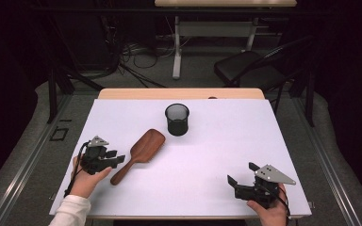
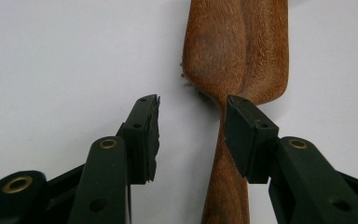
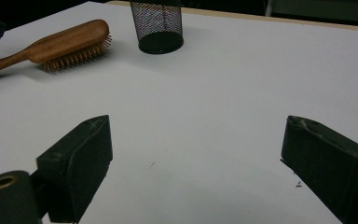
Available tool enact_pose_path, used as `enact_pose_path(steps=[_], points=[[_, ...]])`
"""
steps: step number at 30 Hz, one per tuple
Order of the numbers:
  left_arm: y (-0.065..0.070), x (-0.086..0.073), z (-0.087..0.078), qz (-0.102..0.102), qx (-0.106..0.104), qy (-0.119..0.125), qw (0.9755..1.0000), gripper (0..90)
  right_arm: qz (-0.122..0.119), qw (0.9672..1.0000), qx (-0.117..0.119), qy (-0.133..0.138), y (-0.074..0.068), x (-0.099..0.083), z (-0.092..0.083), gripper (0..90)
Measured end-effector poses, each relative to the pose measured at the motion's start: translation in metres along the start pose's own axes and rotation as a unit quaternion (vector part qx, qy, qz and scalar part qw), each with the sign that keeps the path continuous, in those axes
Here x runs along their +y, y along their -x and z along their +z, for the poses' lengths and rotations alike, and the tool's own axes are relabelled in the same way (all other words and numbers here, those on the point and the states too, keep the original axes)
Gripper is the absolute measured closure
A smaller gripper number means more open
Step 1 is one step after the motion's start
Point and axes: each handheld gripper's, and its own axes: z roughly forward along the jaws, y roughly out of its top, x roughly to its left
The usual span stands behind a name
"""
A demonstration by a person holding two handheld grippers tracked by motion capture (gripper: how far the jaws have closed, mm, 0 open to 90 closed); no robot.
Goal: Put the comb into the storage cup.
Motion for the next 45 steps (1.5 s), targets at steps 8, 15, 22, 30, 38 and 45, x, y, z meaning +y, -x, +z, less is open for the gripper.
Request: enact_pose_path(steps=[8, 15, 22, 30, 38, 45], points=[[0.0007, 0.0010, -0.0006, 0.010, 0.002, 0.011, 0.9999, 47.7, 0.000, 1.0000, 0.000, 0.000, 0.0002, -0.0001, 0.0000, 8.4], [-0.0007, 0.0023, -0.0038, -0.008, -0.034, 0.020, 0.9992, 45.5, -0.001, 1.0000, -0.001, 0.000, 0.0003, -0.0001, 0.0000, 8.4], [0.0018, 0.0041, -0.0069, 0.000, -0.033, 0.029, 0.9990, 42.9, -0.001, 1.0000, -0.001, 0.000, 0.0003, 0.0000, -0.0003, 8.4], [0.0038, 0.0067, -0.0078, 0.009, -0.033, 0.035, 0.9988, 27.4, -0.001, 1.0000, 0.000, 0.000, 0.0001, 0.0000, -0.0004, 8.4], [0.0035, 0.0072, -0.0070, -0.002, -0.044, 0.033, 0.9985, 15.0, 0.000, 1.0000, 0.000, -0.001, 0.0000, 0.0000, -0.0003, 8.4], [0.0035, 0.0076, -0.0050, -0.015, -0.051, 0.035, 0.9980, 3.6, 0.000, 1.0000, 0.000, -0.002, -0.0002, -0.0001, 0.0000, 8.5]])
